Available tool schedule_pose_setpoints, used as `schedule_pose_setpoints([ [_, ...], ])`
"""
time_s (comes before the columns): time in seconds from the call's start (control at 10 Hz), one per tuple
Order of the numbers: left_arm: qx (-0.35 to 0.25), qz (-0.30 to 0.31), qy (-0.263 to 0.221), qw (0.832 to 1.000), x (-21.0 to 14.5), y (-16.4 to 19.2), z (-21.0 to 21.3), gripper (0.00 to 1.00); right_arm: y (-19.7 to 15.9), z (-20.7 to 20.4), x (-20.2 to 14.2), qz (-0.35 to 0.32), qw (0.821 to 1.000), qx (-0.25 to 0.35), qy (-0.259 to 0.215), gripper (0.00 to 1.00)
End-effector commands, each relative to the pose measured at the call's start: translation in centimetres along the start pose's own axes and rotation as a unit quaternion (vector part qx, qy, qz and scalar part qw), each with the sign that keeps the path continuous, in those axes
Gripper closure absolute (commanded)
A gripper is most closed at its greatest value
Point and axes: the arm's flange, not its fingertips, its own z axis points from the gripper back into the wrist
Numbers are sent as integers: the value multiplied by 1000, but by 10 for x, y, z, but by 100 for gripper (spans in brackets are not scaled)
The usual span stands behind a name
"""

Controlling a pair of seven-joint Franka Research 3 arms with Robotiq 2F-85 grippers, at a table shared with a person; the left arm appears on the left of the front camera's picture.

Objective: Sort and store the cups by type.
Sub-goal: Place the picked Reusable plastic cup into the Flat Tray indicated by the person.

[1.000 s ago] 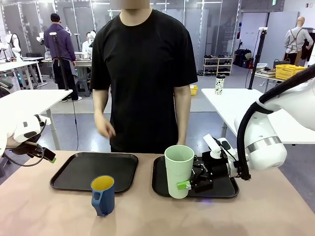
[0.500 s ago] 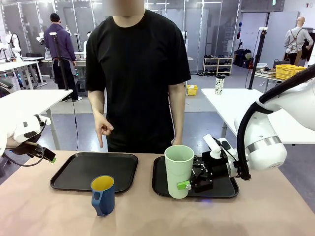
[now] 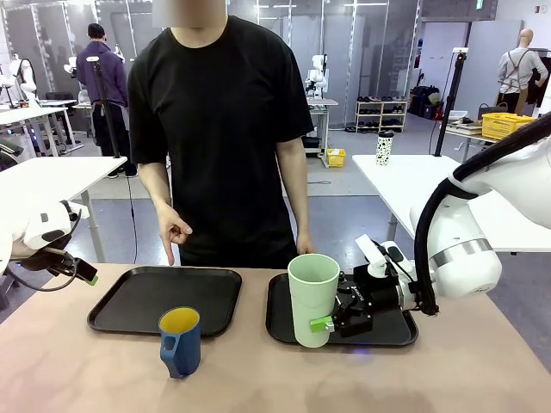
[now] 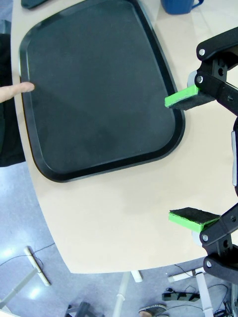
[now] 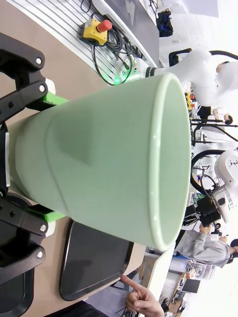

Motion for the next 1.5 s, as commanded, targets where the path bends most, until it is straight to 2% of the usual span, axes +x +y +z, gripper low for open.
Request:
schedule_pose_setpoints([
  [0.0,3,-4,0,1000,0,1,1,0,0,0,0,0,1000,0,0,16],
  [0.5,3,-4,0,1000,0,1,1,0,-71,-46,15,-4,999,-34,17,16],
  [0.9,3,-4,0,1000,0,1,1,0,-129,-100,29,10,1000,-24,-3,16],
  [1.2,3,-4,0,1000,0,1,1,0,-158,-141,24,13,999,-29,-24,16],
  [1.3,3,-4,0,1000,0,1,1,0,-167,-152,20,18,999,-42,-11,16],
  [1.4,3,-4,0,1000,0,1,1,0,-175,-162,18,20,999,-42,-20,16],
])
